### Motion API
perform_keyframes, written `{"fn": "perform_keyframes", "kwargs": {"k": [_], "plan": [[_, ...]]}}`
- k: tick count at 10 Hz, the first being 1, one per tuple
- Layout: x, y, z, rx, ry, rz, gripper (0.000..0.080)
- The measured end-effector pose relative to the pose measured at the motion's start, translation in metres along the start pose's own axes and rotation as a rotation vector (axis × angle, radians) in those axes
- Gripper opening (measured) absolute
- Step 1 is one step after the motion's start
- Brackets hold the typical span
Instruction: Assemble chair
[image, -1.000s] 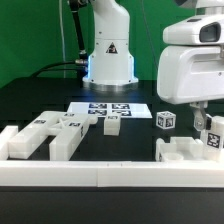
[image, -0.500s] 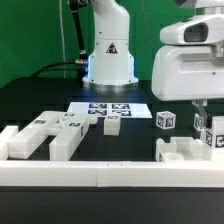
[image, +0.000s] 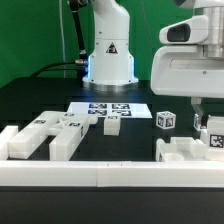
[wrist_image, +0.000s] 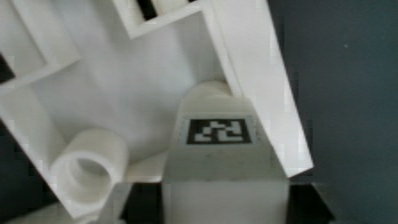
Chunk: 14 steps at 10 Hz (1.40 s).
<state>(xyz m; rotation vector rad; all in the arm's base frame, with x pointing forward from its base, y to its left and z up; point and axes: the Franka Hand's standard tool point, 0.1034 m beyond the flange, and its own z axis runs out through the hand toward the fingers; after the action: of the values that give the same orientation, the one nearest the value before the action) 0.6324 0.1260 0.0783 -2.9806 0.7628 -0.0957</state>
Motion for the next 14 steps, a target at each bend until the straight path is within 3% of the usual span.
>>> {"fn": "perform_keyframes", "kwargs": {"k": [5,6,7,8,9,14], "plan": [[-0.0011,-0.0013,0.0001,-0.002,0.002,0.288,0.029],[-0.0014,-0.0015,0.0002,-0.001,0.002,0.289,0.0346],[-0.0015,-0.0017,0.0002,-0.001,0.001,0.25,0.0482],[-0.0017,-0.0018,0.0001,-0.001,0.001,0.213,0.0482],[-0.0024,-0.0026,0.0,-0.001,0.0,0.207,0.0612],[-0.0024,-0.0029,0.0,-0.004,0.003,-0.3,0.0649]]}}
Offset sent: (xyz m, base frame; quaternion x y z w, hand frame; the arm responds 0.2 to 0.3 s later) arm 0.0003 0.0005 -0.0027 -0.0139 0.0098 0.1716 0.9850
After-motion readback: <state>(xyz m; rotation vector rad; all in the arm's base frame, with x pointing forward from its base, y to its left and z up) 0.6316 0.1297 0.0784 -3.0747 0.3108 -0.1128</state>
